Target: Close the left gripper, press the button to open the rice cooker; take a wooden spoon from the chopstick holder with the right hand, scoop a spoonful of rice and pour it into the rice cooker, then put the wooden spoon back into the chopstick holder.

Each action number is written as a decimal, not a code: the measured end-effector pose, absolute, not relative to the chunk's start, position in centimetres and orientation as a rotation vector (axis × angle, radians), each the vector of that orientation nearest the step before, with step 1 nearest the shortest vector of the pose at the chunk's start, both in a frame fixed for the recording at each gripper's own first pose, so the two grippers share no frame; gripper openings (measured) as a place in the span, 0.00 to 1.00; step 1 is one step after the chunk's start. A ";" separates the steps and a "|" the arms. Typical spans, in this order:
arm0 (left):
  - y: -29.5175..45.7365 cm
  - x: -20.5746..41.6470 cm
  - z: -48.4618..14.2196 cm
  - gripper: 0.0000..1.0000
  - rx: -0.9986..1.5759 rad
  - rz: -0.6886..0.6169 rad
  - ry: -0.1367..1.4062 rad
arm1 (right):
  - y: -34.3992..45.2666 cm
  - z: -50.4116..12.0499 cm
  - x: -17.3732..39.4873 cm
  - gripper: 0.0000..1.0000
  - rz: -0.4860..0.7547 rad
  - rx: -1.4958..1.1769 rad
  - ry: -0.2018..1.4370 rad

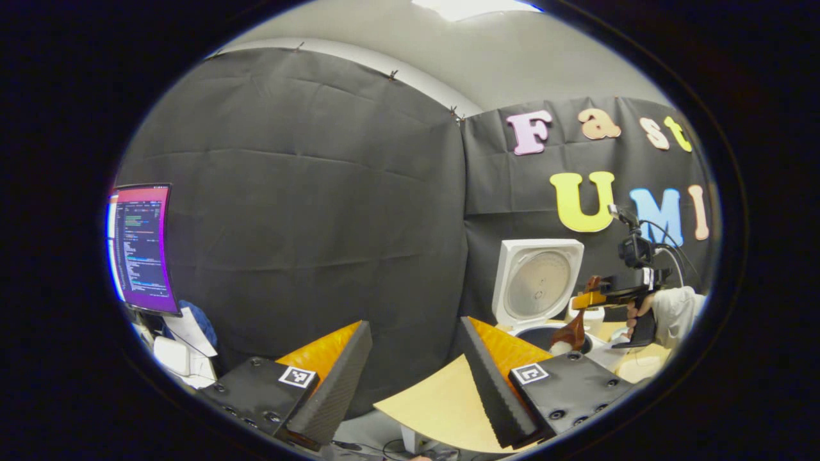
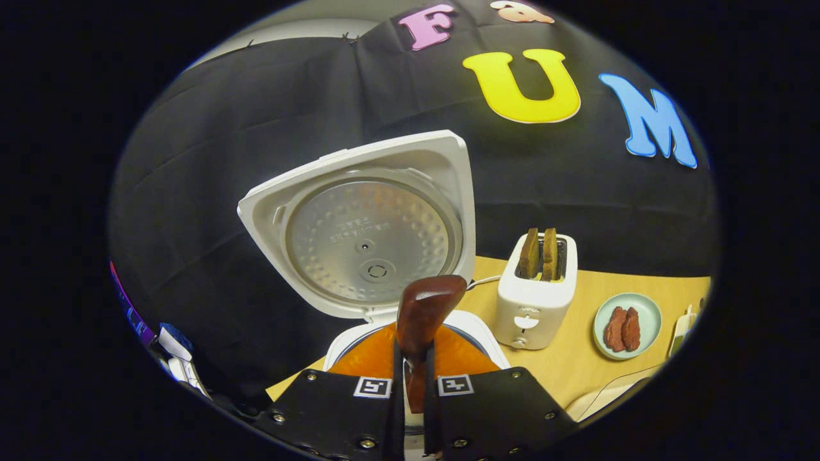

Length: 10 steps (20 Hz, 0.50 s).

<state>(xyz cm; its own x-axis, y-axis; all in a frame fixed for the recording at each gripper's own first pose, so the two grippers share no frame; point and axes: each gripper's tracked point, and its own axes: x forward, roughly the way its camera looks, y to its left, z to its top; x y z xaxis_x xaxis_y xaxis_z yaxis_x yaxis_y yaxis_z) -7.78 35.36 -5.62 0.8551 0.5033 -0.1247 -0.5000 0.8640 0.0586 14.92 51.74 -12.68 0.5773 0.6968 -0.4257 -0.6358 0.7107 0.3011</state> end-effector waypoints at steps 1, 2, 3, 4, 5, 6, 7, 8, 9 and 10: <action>35.2 -7.7 -5.5 0.92 0.024 0.523 0.135 | 51.5 -12.3 15.0 0.12 0.782 0.098 0.533; 35.1 -7.6 -5.6 0.92 0.023 0.518 0.133 | 51.3 -12.2 15.0 0.12 0.782 0.077 0.514; 35.0 -7.5 -5.5 0.92 0.022 0.515 0.133 | 51.1 -11.8 15.0 0.12 0.785 0.054 0.496; 35.0 -7.4 -5.5 0.92 0.019 0.513 0.132 | 51.1 -11.4 14.8 0.12 0.791 0.031 0.475; 35.0 -7.5 -5.5 0.92 0.014 0.510 0.130 | 51.1 -11.0 14.7 0.12 0.798 0.006 0.453; 34.9 -7.5 -5.5 0.92 0.011 0.508 0.130 | 51.1 -10.7 14.5 0.12 0.803 -0.025 0.429; 34.9 -7.5 -5.4 0.92 0.010 0.507 0.130 | 51.1 -10.5 14.3 0.12 0.811 -0.061 0.403; 34.8 -7.5 -5.4 0.92 0.009 0.504 0.130 | 51.2 -10.2 14.0 0.12 0.820 -0.109 0.375; 34.7 -7.5 -5.3 0.92 0.008 0.502 0.129 | 51.3 -10.1 13.6 0.12 0.832 -0.166 0.340; 34.8 -7.5 -5.3 0.92 0.007 0.500 0.127 | 51.4 -9.7 13.3 0.12 0.843 -0.227 0.294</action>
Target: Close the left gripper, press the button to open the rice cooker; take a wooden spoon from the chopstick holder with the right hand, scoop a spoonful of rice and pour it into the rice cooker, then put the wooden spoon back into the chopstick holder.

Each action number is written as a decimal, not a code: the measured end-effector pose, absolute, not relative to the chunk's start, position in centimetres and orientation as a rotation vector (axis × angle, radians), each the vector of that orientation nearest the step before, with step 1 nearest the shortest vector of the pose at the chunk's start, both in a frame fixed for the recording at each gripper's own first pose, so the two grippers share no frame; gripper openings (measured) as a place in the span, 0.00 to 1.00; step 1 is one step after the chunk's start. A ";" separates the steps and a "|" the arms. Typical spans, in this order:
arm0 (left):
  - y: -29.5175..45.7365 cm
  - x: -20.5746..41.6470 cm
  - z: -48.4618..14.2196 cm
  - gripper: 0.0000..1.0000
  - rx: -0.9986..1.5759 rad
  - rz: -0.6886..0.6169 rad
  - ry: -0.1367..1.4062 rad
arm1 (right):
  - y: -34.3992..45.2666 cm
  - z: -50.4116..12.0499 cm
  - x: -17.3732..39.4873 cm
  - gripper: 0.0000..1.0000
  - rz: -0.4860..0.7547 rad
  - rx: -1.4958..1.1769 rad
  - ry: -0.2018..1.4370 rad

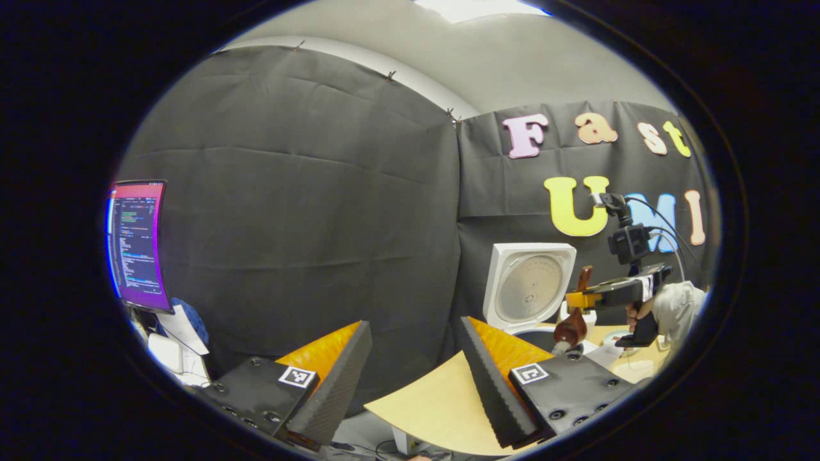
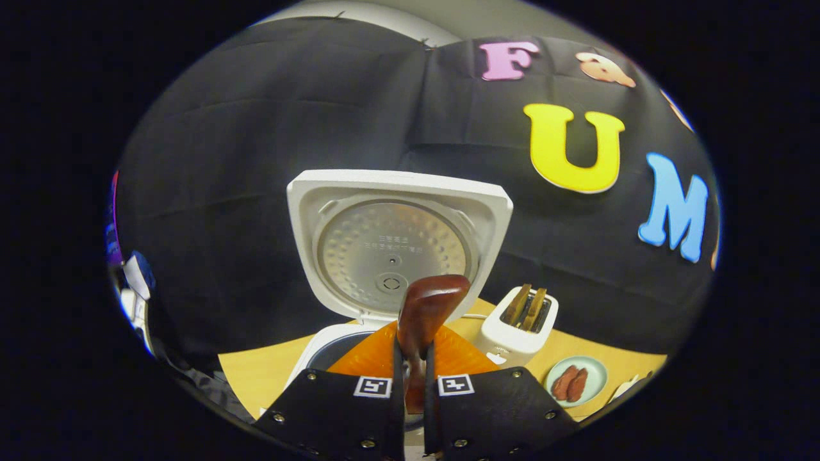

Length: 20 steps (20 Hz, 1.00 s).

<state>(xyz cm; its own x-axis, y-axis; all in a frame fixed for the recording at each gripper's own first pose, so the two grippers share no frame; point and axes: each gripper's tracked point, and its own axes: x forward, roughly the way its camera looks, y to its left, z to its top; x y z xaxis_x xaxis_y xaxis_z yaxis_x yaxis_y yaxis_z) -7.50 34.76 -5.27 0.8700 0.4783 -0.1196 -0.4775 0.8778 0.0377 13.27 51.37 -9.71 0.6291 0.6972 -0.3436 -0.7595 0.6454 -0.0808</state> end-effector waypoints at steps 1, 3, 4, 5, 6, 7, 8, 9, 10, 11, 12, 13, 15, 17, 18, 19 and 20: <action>34.7 -7.5 -5.1 0.92 0.006 0.499 0.123 | 51.6 -9.1 13.0 0.12 0.849 -0.282 0.238; 34.8 -7.4 -5.0 0.92 0.002 0.495 0.119 | 52.1 -9.0 12.3 0.12 0.857 -0.361 0.159; 34.7 -7.3 -5.2 0.92 0.001 0.492 0.121 | 52.3 -9.1 12.0 0.12 0.860 -0.376 0.144; 34.7 -7.1 -5.2 0.92 0.001 0.489 0.121 | 52.4 -9.2 12.0 0.12 0.860 -0.378 0.139; 34.6 -7.1 -5.1 0.92 0.004 0.485 0.119 | 52.2 -9.2 12.0 0.12 0.856 -0.375 0.142; 34.7 -7.1 -4.9 0.92 0.009 0.481 0.115 | 52.1 -9.1 12.1 0.12 0.846 -0.374 0.142; 34.7 -7.1 -4.7 0.95 0.011 0.477 0.114 | 51.9 -8.8 12.1 0.12 0.836 -0.373 0.140; 34.7 -7.0 -4.7 0.99 0.011 0.472 0.111 | 51.7 -8.6 12.0 0.12 0.837 -0.354 0.142; 34.9 -6.9 -4.6 0.99 0.011 0.469 0.109 | 51.6 -8.3 11.9 0.12 0.844 -0.313 0.155; 35.0 -6.7 -4.6 0.99 0.007 0.465 0.107 | 51.4 -8.1 12.0 0.12 0.851 -0.257 0.175; 35.0 -6.4 -4.5 0.99 0.000 0.458 0.104 | 51.0 -7.8 12.2 0.12 0.855 -0.195 0.199; 34.9 -6.0 -4.5 0.99 -0.006 0.449 0.103 | 50.4 -7.3 12.5 0.12 0.842 -0.145 0.218; 34.8 -5.3 -4.4 0.99 -0.012 0.428 0.095 | 48.9 -6.2 13.2 0.12 0.805 -0.080 0.243; 34.3 -4.6 -4.2 0.99 -0.020 0.398 0.081 | 46.8 -5.3 13.4 0.12 0.765 -0.034 0.254; 33.8 -3.8 -4.1 0.99 -0.024 0.378 0.077 | 45.5 -4.9 13.6 0.12 0.745 -0.008 0.257; 33.3 -3.0 -4.0 0.99 -0.028 0.357 0.073 | 44.3 -4.6 13.8 0.12 0.726 0.015 0.260; 32.6 -2.3 -3.9 0.99 -0.029 0.340 0.072 | 42.9 -4.3 14.0 0.12 0.712 0.038 0.263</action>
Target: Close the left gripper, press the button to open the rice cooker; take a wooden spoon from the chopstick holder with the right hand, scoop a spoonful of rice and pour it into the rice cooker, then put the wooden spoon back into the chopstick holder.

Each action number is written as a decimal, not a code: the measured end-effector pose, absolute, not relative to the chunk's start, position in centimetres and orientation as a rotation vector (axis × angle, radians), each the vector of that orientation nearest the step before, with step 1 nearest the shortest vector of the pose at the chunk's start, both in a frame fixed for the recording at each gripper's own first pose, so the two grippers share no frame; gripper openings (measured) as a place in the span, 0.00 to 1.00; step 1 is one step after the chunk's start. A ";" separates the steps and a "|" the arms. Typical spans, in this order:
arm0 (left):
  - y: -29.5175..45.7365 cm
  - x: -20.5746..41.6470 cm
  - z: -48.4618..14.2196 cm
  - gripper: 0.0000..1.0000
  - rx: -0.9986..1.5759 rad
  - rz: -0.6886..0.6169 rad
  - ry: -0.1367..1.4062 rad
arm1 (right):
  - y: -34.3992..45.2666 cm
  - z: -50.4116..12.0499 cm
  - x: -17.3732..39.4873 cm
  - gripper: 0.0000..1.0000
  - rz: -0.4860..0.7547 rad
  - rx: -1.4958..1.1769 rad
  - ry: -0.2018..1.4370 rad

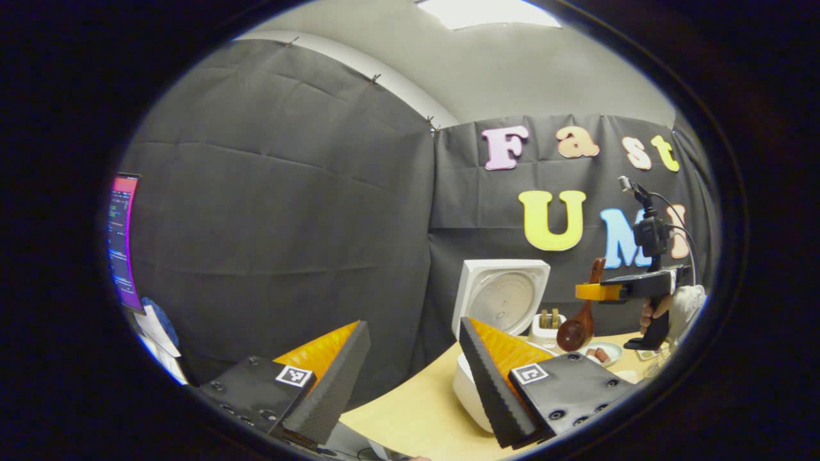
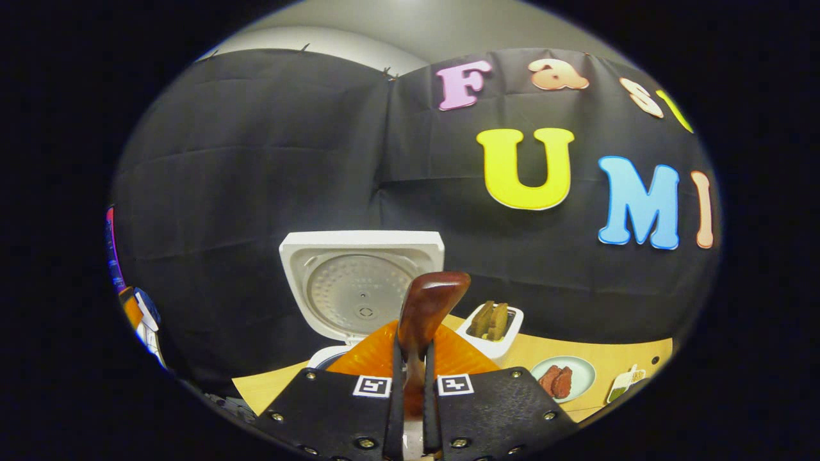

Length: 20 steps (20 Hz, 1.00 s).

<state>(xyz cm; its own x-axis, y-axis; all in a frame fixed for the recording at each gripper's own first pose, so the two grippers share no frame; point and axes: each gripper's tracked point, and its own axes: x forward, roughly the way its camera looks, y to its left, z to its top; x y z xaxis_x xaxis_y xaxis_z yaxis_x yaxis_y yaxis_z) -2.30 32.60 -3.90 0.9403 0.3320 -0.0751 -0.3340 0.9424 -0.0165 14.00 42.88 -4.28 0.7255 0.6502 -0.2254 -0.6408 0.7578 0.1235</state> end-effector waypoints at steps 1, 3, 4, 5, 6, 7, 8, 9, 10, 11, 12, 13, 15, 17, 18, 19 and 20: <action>32.0 -1.5 -3.7 0.99 -0.030 0.324 0.068 | 41.7 -4.0 14.1 0.12 0.699 0.056 0.262; 30.1 -0.1 -3.0 0.99 -0.033 0.287 0.057 | 38.3 -3.6 14.4 0.12 0.662 0.079 0.257; 28.9 0.7 -2.7 0.97 -0.033 0.267 0.050 | 36.6 -3.5 14.6 0.12 0.636 0.083 0.255; 27.8 1.5 -2.3 0.97 -0.033 0.251 0.044 | 35.0 -3.5 15.0 0.12 0.611 0.087 0.253; 26.6 2.1 -1.9 0.97 -0.035 0.231 0.036 | 33.1 -3.4 15.2 0.12 0.582 0.089 0.248; 25.2 2.7 -1.4 0.97 -0.040 0.207 0.024 | 31.2 -3.3 15.6 0.12 0.552 0.096 0.242; 23.6 3.4 -1.1 0.99 -0.041 0.182 0.017 | 29.0 -3.1 15.8 0.12 0.517 0.103 0.236; 22.2 4.0 -0.8 0.95 -0.035 0.161 0.016 | 26.9 -3.1 15.9 0.12 0.483 0.109 0.233; 21.0 4.7 -0.8 0.99 -0.029 0.139 0.014 | 24.7 -3.3 16.2 0.12 0.446 0.115 0.235; 19.6 5.3 -0.5 0.99 -0.025 0.118 0.011 | 22.7 -3.9 16.4 0.12 0.412 0.120 0.240; 18.3 5.5 -0.2 0.99 -0.021 0.098 0.007 | 20.6 -4.4 16.5 0.12 0.377 0.122 0.244; 17.0 5.9 -0.1 0.99 -0.020 0.078 0.004 | 18.9 -4.9 16.8 0.12 0.345 0.127 0.253; 14.9 6.7 0.1 0.99 -0.016 0.044 0.004 | 15.7 -5.9 17.2 0.12 0.281 0.147 0.270; 13.4 7.3 0.5 0.99 -0.009 0.023 0.003 | 12.7 -6.7 17.3 0.12 0.230 0.172 0.283; 12.6 7.4 0.7 0.99 -0.008 0.014 0.000 | 11.2 -7.0 17.4 0.12 0.208 0.177 0.286; 11.9 7.5 0.9 0.99 -0.008 0.007 -0.005 | 9.8 -7.5 17.5 0.12 0.186 0.177 0.289; 11.3 7.7 1.1 0.99 -0.006 0.001 -0.007 | 8.5 -8.0 17.6 0.12 0.164 0.172 0.294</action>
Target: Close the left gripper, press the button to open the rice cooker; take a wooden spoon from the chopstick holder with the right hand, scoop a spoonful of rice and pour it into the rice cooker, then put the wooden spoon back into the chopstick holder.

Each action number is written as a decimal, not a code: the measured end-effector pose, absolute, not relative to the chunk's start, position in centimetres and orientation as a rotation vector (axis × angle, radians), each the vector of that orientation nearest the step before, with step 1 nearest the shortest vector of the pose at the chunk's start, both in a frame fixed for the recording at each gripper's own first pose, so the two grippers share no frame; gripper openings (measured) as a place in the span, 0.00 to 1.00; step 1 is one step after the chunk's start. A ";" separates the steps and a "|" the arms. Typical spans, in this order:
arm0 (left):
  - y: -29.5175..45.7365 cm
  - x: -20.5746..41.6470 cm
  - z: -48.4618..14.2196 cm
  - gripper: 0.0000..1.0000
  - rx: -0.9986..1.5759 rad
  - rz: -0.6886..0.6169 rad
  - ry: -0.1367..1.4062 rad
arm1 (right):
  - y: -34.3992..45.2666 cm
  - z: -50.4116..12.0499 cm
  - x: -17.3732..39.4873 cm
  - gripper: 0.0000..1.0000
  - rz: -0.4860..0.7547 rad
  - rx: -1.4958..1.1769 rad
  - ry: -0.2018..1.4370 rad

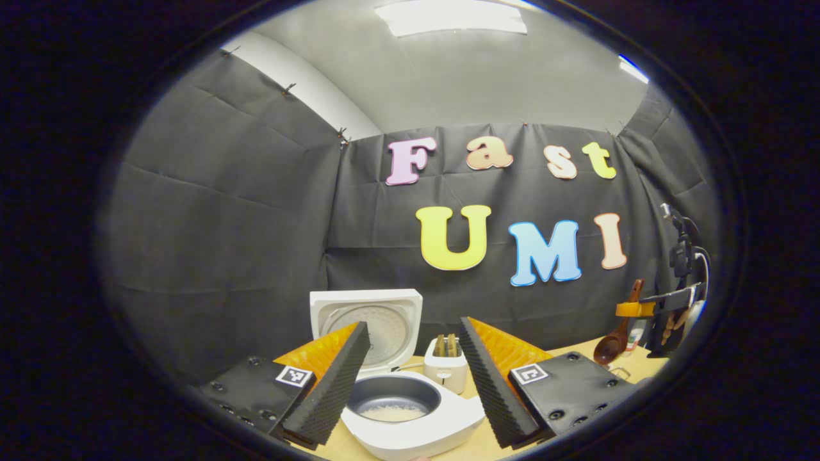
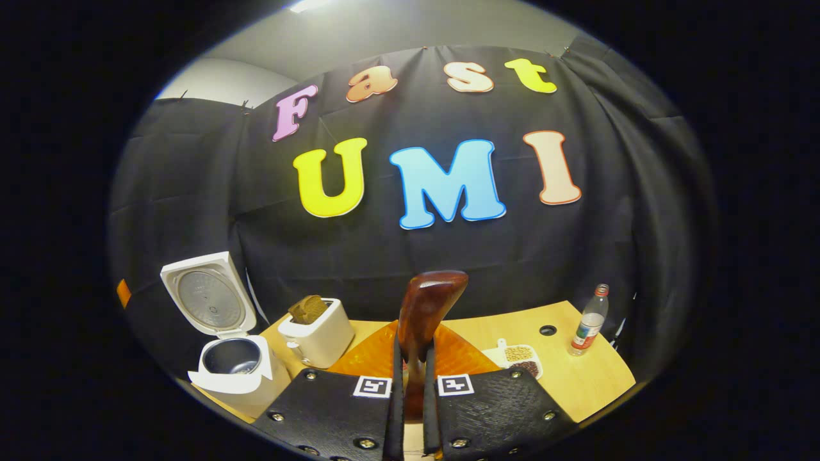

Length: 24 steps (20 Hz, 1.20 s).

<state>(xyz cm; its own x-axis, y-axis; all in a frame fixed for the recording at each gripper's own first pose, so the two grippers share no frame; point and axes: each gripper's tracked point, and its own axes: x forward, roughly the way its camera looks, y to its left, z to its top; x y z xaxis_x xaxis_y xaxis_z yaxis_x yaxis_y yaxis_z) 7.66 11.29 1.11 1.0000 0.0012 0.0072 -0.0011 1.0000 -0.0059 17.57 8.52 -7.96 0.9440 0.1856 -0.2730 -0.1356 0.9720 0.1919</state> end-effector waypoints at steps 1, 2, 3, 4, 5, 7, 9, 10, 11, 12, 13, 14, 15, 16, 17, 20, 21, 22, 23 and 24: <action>10.7 7.8 1.3 0.99 -0.003 -0.002 -0.008 | 7.4 -8.6 17.6 0.12 0.144 0.170 0.300; 10.2 7.9 1.3 0.99 -0.002 -0.005 -0.009 | 6.4 -9.3 17.7 0.12 0.128 0.172 0.311; 9.8 7.9 1.3 0.99 0.001 -0.007 -0.009 | 5.6 -10.1 17.8 0.12 0.114 0.177 0.321; 9.3 8.0 1.4 0.98 0.005 -0.008 -0.008 | 4.8 -10.9 17.8 0.12 0.102 0.184 0.334; 9.0 8.0 1.5 0.98 0.010 -0.009 -0.008 | 4.1 -11.6 17.8 0.12 0.091 0.190 0.346; 8.5 7.9 1.6 0.97 0.022 -0.008 -0.006 | 2.8 -13.2 17.8 0.12 0.066 0.196 0.367; 8.1 7.8 1.6 0.98 0.032 -0.009 0.000 | 1.5 -14.8 17.9 0.12 0.041 0.189 0.381; 8.0 7.8 1.6 0.96 0.036 -0.006 0.005 | 0.9 -15.5 17.9 0.12 0.031 0.185 0.387; 7.9 7.8 1.7 0.98 0.040 -0.003 0.007 | 0.5 -16.3 17.9 0.12 0.022 0.184 0.397; 7.8 7.6 1.9 0.95 0.044 0.001 0.006 | 0.1 -17.0 17.8 0.12 0.015 0.187 0.408; 7.7 7.6 2.1 0.95 0.050 0.003 0.005 | -0.2 -17.8 17.7 0.12 0.010 0.196 0.420; 7.6 7.5 2.2 0.95 0.057 0.004 0.005 | -0.4 -18.5 17.6 0.12 0.006 0.207 0.433; 7.4 7.4 2.3 0.96 0.066 0.003 0.006 | -0.6 -19.1 17.6 0.12 0.004 0.221 0.444; 7.2 7.4 2.3 0.96 0.074 0.004 0.006 | -0.8 -19.7 17.6 0.12 0.003 0.235 0.454; 7.0 7.3 2.4 0.95 0.082 0.004 0.007 | -0.9 -20.3 17.6 0.12 0.004 0.249 0.467; 6.4 7.2 2.0 0.98 0.089 0.006 0.018 | -0.7 -22.6 17.1 0.12 0.015 0.290 0.518; 6.2 7.2 1.9 0.99 0.088 0.005 0.024 | -0.7 -23.3 17.1 0.13 0.016 0.299 0.535; 6.2 7.1 1.8 0.97 0.086 0.007 0.027 | -0.7 -24.0 16.9 0.13 0.016 0.306 0.550; 6.2 7.2 1.8 0.96 0.086 0.011 0.030 | -0.7 -24.7 16.8 0.13 0.015 0.312 0.563; 6.2 7.2 1.7 0.95 0.086 0.015 0.032 | -0.7 -25.2 16.7 0.13 0.015 0.320 0.573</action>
